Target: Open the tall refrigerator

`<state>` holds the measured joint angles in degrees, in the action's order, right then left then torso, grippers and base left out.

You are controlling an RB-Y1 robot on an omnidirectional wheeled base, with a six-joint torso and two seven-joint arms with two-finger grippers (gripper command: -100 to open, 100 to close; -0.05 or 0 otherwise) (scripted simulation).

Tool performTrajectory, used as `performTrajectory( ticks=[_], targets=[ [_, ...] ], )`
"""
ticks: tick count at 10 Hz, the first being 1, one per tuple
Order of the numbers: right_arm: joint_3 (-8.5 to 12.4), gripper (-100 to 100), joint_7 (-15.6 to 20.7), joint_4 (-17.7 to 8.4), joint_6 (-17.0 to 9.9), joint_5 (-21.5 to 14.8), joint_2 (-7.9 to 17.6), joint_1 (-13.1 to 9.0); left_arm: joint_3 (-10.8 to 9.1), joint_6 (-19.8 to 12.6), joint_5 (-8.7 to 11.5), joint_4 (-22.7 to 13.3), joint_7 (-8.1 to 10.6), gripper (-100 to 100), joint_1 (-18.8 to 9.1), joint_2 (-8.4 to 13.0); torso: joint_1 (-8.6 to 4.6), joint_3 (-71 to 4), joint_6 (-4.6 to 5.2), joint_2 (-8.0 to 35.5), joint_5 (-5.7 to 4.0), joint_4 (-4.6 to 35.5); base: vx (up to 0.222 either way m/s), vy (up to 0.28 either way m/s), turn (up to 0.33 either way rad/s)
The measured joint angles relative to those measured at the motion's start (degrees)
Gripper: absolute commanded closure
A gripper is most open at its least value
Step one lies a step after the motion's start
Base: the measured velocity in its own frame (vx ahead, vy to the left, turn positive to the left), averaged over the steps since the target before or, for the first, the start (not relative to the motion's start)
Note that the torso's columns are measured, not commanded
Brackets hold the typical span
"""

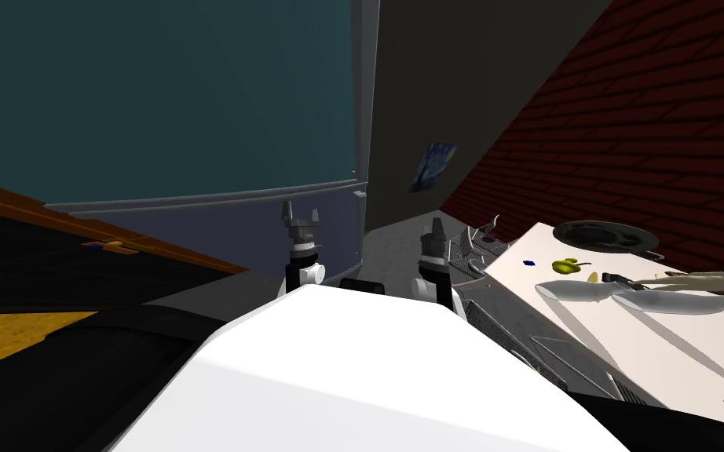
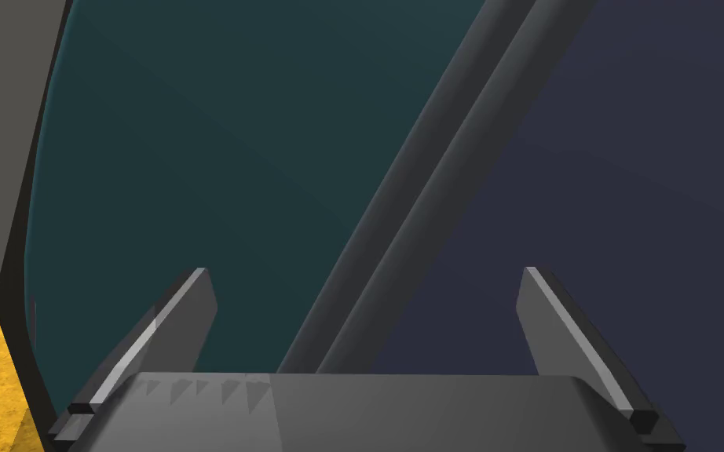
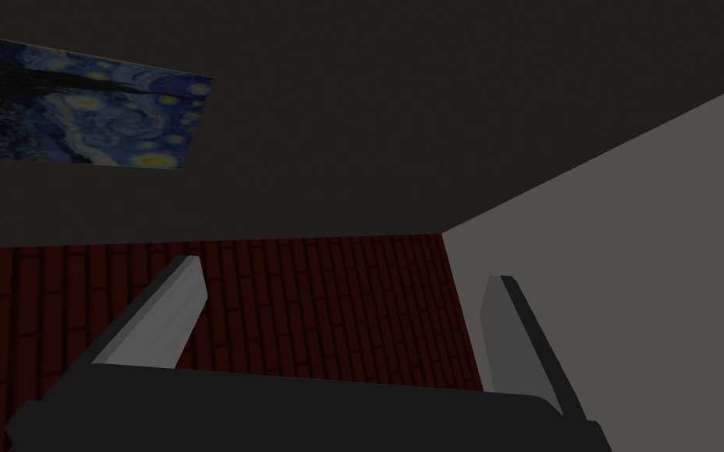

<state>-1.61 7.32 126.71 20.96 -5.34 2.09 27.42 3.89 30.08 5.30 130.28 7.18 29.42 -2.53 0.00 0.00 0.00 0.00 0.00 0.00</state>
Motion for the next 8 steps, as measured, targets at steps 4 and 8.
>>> performTrajectory(
  ticks=[4, 8],
  targets=[
    [0.0, 0, 0.0, 0.0, 0.0, 0.0, 0.0, 0.0, 0.00, 0.0, 0.0, 0.0, 0.00, 0, 0.0, 0.0, 0.00, -28.5, 0.00, 14.2, 0.00, 14.2, 0.000, 0.000, 0.000],
    [0.0, 0, 0.0, 0.0, 0.0, 0.0, 0.0, 0.0, 0.00, 0.0, 0.0, 0.0, 0.00, 0, 0.0, 0.0, 0.00, -62.3, 0.00, 31.2, 0.00, 31.1, 0.000, 0.000, 0.000]
  ],
)
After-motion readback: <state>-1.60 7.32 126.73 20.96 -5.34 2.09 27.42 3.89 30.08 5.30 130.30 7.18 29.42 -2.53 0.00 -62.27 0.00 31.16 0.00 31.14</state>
